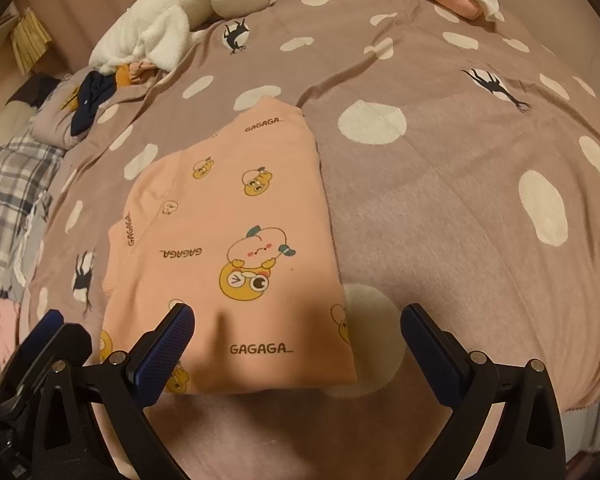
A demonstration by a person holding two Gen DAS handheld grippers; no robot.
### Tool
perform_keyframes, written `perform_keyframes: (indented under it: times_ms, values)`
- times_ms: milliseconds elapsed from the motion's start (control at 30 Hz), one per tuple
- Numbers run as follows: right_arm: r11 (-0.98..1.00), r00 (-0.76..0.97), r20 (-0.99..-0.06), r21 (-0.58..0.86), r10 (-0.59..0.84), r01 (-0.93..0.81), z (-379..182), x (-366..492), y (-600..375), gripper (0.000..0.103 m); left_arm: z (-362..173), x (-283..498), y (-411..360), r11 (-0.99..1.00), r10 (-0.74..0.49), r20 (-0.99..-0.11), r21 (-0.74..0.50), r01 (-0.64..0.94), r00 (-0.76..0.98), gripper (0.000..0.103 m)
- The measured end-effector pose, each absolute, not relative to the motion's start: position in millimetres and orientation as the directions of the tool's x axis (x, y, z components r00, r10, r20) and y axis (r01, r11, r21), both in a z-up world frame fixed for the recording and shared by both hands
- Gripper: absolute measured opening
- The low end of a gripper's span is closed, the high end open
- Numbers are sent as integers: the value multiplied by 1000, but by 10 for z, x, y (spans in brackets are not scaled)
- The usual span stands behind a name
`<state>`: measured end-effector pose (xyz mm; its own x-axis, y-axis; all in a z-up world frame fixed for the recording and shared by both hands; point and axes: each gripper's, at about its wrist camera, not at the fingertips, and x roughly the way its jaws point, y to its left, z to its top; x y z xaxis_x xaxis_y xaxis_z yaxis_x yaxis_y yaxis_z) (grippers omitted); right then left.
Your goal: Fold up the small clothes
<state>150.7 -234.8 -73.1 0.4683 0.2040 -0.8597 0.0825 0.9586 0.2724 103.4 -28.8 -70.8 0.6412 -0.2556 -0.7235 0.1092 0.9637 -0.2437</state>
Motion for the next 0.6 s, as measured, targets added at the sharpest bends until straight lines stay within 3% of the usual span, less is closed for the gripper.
perform_keyframes:
  times_ms: [600]
  values:
    - [960,448,-873,262,191,101,-774,1522,-2379,102,-720,1047,-277,965,-251,-729,-238,108,636,103]
